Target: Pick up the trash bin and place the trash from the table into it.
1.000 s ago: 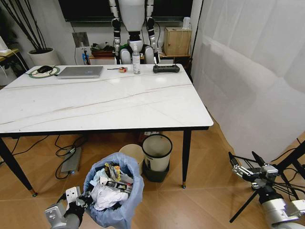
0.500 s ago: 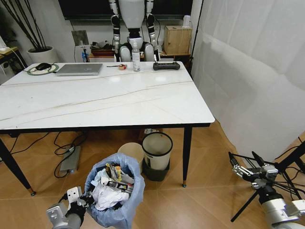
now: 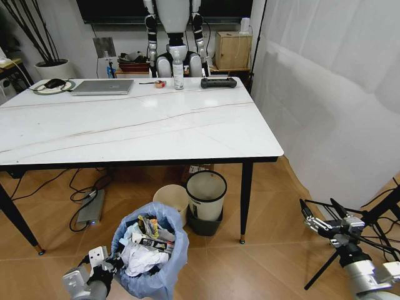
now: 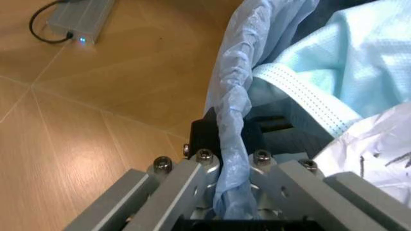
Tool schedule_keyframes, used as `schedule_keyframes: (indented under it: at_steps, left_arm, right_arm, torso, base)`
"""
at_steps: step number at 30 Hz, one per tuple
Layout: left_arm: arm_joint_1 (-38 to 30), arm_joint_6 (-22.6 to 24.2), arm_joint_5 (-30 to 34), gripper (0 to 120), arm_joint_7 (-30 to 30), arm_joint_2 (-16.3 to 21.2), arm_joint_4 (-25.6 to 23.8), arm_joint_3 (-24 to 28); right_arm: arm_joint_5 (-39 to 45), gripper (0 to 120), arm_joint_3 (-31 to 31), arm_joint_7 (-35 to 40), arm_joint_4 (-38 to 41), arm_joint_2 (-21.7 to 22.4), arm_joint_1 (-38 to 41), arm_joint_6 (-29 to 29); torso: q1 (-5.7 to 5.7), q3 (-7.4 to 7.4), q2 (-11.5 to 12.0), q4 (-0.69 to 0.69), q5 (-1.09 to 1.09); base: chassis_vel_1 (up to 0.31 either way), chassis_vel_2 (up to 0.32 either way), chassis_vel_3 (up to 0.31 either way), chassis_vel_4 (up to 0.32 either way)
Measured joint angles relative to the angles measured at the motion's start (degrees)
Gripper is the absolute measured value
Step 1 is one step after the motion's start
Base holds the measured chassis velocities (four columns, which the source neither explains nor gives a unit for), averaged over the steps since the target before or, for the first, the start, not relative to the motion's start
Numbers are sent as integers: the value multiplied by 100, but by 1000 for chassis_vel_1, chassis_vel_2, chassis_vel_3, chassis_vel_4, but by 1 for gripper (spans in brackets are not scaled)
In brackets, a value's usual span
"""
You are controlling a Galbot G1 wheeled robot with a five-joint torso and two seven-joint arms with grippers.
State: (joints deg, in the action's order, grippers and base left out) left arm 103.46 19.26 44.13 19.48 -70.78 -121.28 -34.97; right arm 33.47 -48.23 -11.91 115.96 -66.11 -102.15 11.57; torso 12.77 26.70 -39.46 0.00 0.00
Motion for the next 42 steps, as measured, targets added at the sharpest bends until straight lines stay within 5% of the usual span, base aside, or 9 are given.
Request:
schedule_keyframes:
  at_steps: [42]
  left_arm:
    - [-210,-3,87,0,56,-70,456,156]
  right_arm:
    - [0,100,0,0,0,0,0,0]
  torso:
    - [-390,-615,1004,0,0]
  base:
    - [0,0,0,0]
